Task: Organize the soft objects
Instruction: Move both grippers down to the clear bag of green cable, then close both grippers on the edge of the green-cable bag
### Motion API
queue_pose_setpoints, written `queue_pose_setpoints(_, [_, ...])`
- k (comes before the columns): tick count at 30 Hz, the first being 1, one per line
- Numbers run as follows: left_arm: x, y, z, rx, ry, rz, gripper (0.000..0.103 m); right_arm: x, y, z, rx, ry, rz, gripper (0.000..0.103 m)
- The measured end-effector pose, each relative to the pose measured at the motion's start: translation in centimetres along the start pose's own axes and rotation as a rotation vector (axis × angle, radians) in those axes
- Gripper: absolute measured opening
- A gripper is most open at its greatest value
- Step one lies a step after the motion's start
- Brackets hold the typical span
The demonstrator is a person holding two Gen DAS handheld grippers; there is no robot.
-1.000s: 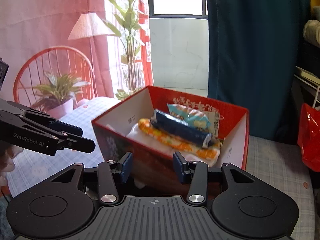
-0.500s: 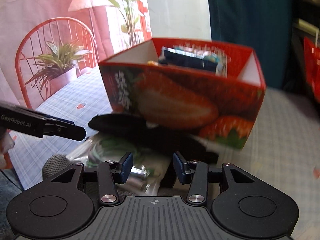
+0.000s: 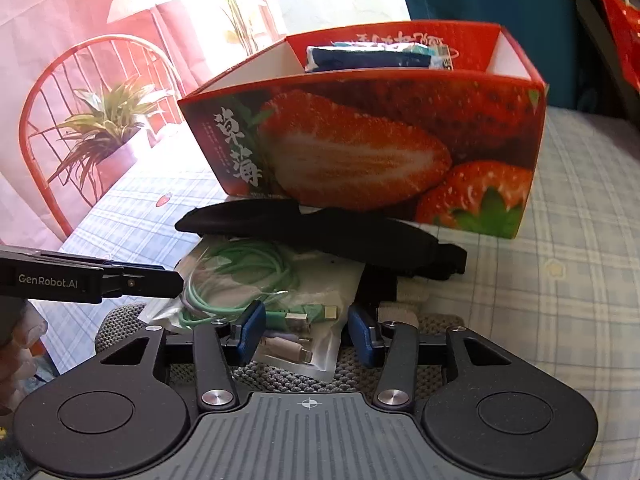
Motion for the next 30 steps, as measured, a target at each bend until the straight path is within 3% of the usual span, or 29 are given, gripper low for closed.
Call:
queue_pose_setpoints(7, [0.5,0.9,0.3,-0.003,-0.006,0.009,0.038,0.1,0.7,-0.4,0.022,0.044,0.013,0.049])
queue_pose_setpoints(14, [0.7,2.6,-0.2,-0.052,-0.01,0.032,0.049,0.7,2.0,-1.0,0.047,0.111,0.034,0.051])
queue_pose_setpoints(16, [0.9,2.8,-0.2,-0.051,-0.01,0.028,0.049,0.8,2.3,-1.1,0.052,0.128,0.037,0.052])
queue_pose_setpoints(20, [1.0,2.5,-0.6,-0.048,-0.001,0.017,0.036,0.9,2.1,-1.1,0.058,0.151,0.032,0.046])
queue_pose_setpoints(30, [-0.1,0.6,-1.4,-0.124,-0.034,-0.016,0.035,1.3,-0.5,-0.2,0.06,0.118,-0.031,0.045])
Point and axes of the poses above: each gripper's, at about its wrist camera, not at the fingertips, and y roughly the way its jaws point, z to its left, x to its top, the point moved 7 cm from there along y, roughly the way its jaws point, and after that the axes turned 5 degrees about -z, right-handed, at the moved point
